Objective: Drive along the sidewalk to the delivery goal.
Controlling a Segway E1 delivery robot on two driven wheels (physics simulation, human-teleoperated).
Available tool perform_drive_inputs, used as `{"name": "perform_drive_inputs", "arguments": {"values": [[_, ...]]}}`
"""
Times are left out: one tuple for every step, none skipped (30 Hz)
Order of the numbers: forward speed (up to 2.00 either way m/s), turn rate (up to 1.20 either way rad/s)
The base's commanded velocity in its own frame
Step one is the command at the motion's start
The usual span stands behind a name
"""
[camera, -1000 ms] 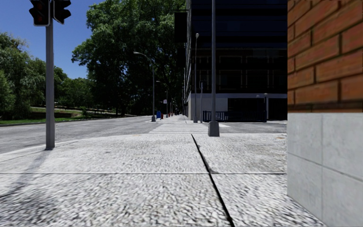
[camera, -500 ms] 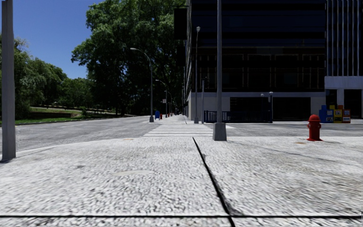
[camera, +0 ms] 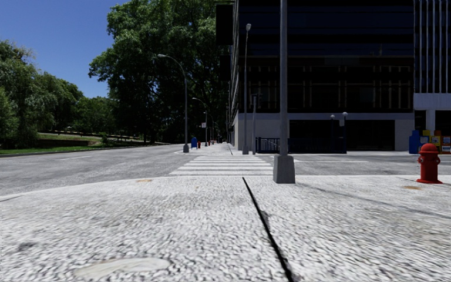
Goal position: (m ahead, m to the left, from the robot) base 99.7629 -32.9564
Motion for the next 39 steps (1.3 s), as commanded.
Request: {"name": "perform_drive_inputs", "arguments": {"values": [[2.00, 0.16], [2.00, 0.16], [2.00, 0.16], [2.00, 0.03], [2.00, 0.03], [2.00, 0.00], [2.00, 0.00], [2.00, 0.00], [2.00, 0.00], [2.00, 0.00], [2.00, 0.00], [2.00, 0.00], [2.00, 0.00], [2.00, 0.00], [2.00, 0.00], [2.00, 0.00], [2.00, 0.00], [2.00, 0.00], [2.00, 0.00], [2.00, 0.00], [2.00, 0.00], [2.00, 0.00], [2.00, 0.00], [2.00, 0.00], [2.00, 0.00], [2.00, 0.00], [2.00, 0.00], [2.00, 0.00], [2.00, 0.00], [2.00, 0.00], [2.00, 0.00], [2.00, 0.00], [2.00, 0.00], [2.00, 0.00], [2.00, 0.00], [2.00, 0.00], [2.00, 0.00], [2.00, 0.00], [2.00, 0.00]]}}
